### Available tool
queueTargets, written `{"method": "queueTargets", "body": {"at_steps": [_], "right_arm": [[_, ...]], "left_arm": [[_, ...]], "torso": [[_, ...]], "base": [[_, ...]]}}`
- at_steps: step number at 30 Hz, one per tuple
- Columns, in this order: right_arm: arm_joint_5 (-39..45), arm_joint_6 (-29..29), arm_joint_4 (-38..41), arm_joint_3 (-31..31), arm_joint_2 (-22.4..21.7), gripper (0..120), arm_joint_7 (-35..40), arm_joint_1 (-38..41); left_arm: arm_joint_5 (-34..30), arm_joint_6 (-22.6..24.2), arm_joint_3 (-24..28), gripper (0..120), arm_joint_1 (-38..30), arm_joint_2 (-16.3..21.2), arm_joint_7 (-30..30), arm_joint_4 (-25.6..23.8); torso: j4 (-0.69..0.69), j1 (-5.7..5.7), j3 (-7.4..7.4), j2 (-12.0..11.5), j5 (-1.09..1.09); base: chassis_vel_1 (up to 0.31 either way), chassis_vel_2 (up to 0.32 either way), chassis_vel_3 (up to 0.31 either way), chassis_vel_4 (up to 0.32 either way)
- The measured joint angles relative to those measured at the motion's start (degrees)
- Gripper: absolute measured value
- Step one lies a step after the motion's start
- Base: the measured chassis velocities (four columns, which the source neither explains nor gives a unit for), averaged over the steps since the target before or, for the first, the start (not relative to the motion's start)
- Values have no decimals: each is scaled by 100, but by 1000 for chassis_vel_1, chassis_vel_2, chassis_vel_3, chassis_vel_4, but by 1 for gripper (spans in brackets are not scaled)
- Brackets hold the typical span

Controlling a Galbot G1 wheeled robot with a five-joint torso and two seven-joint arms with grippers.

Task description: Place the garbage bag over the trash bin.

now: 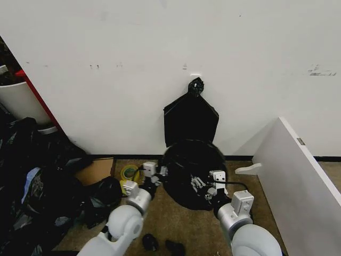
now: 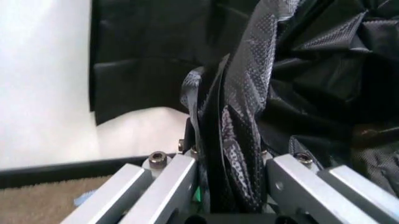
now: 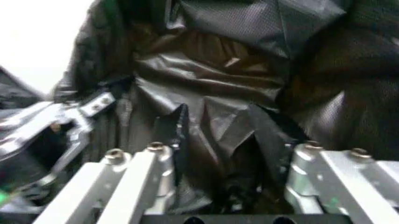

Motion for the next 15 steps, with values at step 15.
{"method": "queueTargets", "body": {"at_steps": [15], "right_arm": [[-985, 232, -1093, -158, 343, 0, 467, 231]], "left_arm": [[887, -520, 268, 1, 204, -356, -147, 301]], "torso": [[1, 0, 0, 0, -2]], "base": [[0, 0, 0, 0]]}}
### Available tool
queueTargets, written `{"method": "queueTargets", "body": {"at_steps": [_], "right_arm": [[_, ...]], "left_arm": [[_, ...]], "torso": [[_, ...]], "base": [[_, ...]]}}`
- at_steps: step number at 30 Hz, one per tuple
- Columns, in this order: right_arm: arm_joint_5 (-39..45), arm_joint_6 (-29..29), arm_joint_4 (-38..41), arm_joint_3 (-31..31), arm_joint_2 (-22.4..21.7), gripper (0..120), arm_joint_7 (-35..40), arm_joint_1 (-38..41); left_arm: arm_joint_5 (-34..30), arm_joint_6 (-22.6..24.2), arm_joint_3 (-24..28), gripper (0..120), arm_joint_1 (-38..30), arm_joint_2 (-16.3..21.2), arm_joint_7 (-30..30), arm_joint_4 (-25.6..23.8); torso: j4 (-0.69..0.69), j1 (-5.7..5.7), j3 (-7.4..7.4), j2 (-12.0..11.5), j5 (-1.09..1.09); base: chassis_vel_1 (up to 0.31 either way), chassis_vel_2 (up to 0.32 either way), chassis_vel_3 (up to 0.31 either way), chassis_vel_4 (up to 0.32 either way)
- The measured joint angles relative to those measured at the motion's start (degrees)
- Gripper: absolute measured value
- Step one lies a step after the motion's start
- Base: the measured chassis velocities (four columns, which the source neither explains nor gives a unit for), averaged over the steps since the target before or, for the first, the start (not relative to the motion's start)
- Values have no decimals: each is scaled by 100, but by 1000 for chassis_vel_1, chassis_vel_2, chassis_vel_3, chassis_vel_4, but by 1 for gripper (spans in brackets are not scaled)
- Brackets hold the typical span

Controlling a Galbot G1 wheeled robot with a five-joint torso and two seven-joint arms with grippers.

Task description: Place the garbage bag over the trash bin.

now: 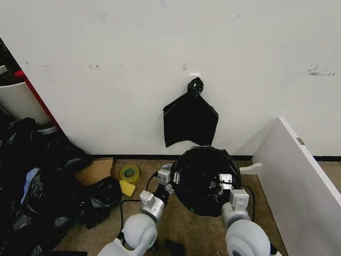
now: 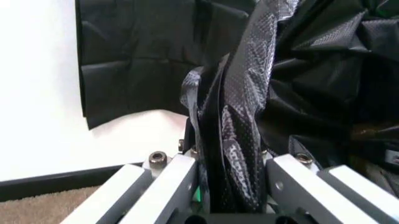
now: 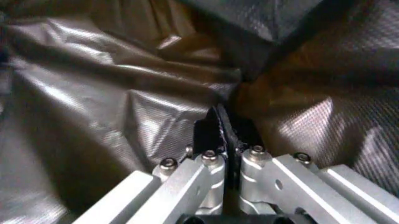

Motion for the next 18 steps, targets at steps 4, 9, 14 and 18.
{"method": "queueTargets", "body": {"at_steps": [4, 9, 14, 18], "right_arm": [[-506, 95, -209, 41, 12, 0, -59, -29], [-470, 112, -317, 198, 57, 0, -67, -60], [-518, 240, -418, 178, 140, 0, -222, 66], [-1024, 416, -752, 145, 218, 0, -398, 202]], "left_arm": [[31, -41, 21, 1, 11, 5, 52, 25], [49, -145, 134, 1, 11, -12, 149, 99], [67, -140, 137, 1, 47, -93, 144, 93], [2, -63, 155, 1, 81, -157, 144, 33]], "torso": [[1, 0, 0, 0, 1], [-3, 0, 0, 0, 0], [0, 0, 0, 0, 0], [-1, 0, 0, 0, 0]], "base": [[0, 0, 0, 0], [0, 0, 0, 0], [0, 0, 0, 0], [0, 0, 0, 0]]}}
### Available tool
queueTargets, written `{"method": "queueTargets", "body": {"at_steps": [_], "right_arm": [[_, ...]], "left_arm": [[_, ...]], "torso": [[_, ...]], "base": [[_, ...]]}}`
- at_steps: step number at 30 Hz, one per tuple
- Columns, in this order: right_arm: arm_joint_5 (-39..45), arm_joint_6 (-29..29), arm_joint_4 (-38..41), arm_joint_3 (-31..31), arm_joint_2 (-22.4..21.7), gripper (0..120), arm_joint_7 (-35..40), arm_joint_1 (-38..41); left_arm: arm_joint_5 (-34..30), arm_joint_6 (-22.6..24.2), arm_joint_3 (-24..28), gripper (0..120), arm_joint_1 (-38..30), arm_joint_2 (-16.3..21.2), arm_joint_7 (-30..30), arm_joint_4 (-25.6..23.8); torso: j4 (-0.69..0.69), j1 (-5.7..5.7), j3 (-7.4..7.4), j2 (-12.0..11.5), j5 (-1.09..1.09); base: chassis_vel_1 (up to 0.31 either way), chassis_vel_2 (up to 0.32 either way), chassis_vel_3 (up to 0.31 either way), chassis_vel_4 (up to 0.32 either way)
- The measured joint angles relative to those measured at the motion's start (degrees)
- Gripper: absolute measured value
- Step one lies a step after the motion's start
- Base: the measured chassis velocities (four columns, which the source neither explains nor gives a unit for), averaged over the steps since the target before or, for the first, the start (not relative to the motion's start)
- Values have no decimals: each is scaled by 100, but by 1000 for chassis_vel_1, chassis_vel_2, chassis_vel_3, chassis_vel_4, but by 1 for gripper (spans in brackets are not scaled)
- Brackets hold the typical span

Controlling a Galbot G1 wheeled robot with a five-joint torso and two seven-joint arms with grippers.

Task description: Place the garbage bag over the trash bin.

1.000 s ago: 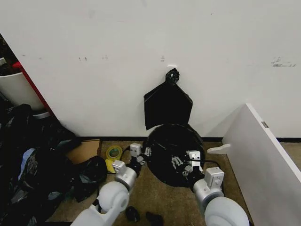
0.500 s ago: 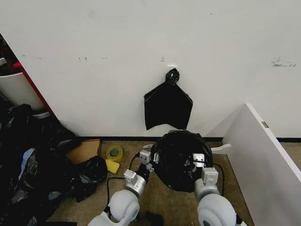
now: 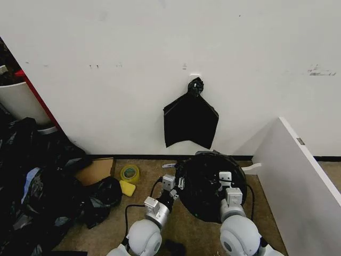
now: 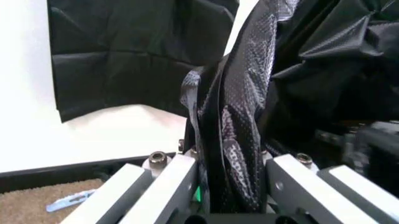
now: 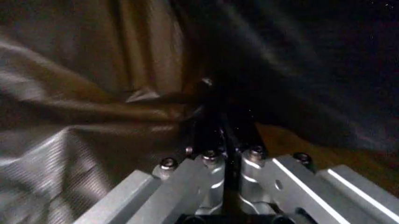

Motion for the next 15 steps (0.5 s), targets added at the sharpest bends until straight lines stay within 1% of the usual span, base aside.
{"method": "queueTargets", "body": {"at_steps": [3, 9, 13, 15], "right_arm": [[-160, 74, -162, 4, 47, 0, -49, 80], [-158, 55, -329, 81, 129, 0, -66, 217], [60, 22, -54, 119, 133, 0, -140, 103], [-25, 275, 78, 111, 146, 0, -344, 7]], "left_arm": [[-5, 31, 13, 1, 19, -20, 1, -11], [-13, 60, 10, 1, 4, -54, 23, 23], [-32, 62, -34, 1, -68, -61, 26, 159], [-98, 64, -33, 1, -70, -56, 21, 182]], "torso": [[0, 0, 0, 0, 0], [0, 0, 0, 0, 0], [0, 0, 0, 0, -1], [0, 0, 0, 0, -2]], "base": [[0, 0, 0, 0], [0, 0, 0, 0], [0, 0, 0, 0], [0, 0, 0, 0]]}}
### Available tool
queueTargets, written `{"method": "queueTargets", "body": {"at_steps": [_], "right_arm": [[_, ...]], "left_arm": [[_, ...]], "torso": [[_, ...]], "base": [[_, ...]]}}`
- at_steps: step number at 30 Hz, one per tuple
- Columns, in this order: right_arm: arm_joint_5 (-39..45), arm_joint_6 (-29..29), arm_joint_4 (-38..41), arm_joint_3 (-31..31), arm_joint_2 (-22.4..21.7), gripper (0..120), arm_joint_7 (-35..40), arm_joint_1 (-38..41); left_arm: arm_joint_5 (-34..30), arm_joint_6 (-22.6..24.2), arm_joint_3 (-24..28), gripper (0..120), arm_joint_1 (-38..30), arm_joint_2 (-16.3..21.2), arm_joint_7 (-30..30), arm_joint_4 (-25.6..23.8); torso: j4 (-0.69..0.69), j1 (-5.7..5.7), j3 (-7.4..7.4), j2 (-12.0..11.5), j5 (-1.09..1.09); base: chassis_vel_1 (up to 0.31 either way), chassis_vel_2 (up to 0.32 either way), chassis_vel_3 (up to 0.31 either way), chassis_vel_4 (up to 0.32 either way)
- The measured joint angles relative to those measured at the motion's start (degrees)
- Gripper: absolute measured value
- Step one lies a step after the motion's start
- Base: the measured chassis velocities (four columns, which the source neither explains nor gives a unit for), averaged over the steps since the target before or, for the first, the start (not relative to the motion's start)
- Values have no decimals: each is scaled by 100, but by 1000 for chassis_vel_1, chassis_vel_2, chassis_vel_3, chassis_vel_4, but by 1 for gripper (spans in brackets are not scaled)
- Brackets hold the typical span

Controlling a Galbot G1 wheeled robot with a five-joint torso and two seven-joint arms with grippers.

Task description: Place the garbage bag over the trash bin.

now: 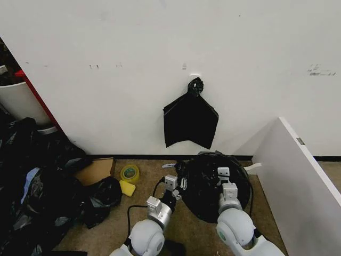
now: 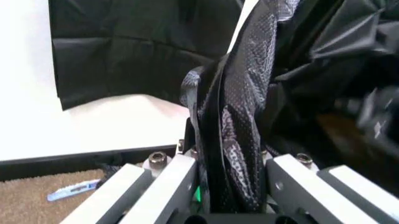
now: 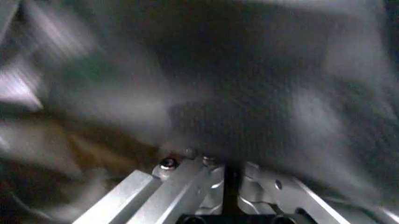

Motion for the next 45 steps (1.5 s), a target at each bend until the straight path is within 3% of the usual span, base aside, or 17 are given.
{"method": "queueTargets", "body": {"at_steps": [8, 17, 23, 27, 28, 30, 34, 39, 45], "right_arm": [[-1494, 602, -712, -125, 331, 0, -295, 224], [-1315, 354, -1333, 71, 357, 0, -177, 562], [-437, 278, -1166, 193, 257, 0, -238, 625], [492, -9, -600, 138, 104, 0, -231, 466], [1058, -372, -221, 92, -2, 0, -114, 336], [1294, -539, -37, 78, -44, 0, -41, 289], [2532, -1641, 737, 94, -246, 0, 446, 190], [3242, -2298, 876, 76, -375, 0, 759, 254], [3253, -2474, 478, -146, -444, 0, 798, 393]], "left_arm": [[-272, 201, 60, 1, 19, -49, -38, -212], [-240, 237, 50, 1, 69, 75, -18, -357], [95, 63, 9, 1, 14, 109, 67, -244], [355, -120, -28, 1, -70, 112, 121, -36], [422, -169, -45, 1, -111, 116, 140, 38], [442, -185, -51, 1, -127, 119, 144, 68], [500, -238, -75, 1, -168, 152, 158, 136], [542, -259, -96, 1, -173, 182, 174, 125], [576, -338, -134, 1, -133, 223, 262, -30]], "torso": [[0, 0, 0, 0, 1], [1, 0, 0, 0, 2], [1, 0, 0, 0, 1], [0, 0, 0, 0, 2], [0, 0, 0, 0, 1], [0, 0, 0, 0, 1], [0, 0, 0, 0, 1], [0, 0, 0, 0, 2], [0, 0, 0, 0, 1]], "base": [[0, 0, 0, 0], [0, 0, 0, 0], [0, 0, 0, 0], [0, 0, 0, 0], [0, 0, 0, 0], [0, 0, 0, 0], [0, 0, 0, 0], [0, 0, 0, 0], [0, 0, 0, 0]]}}
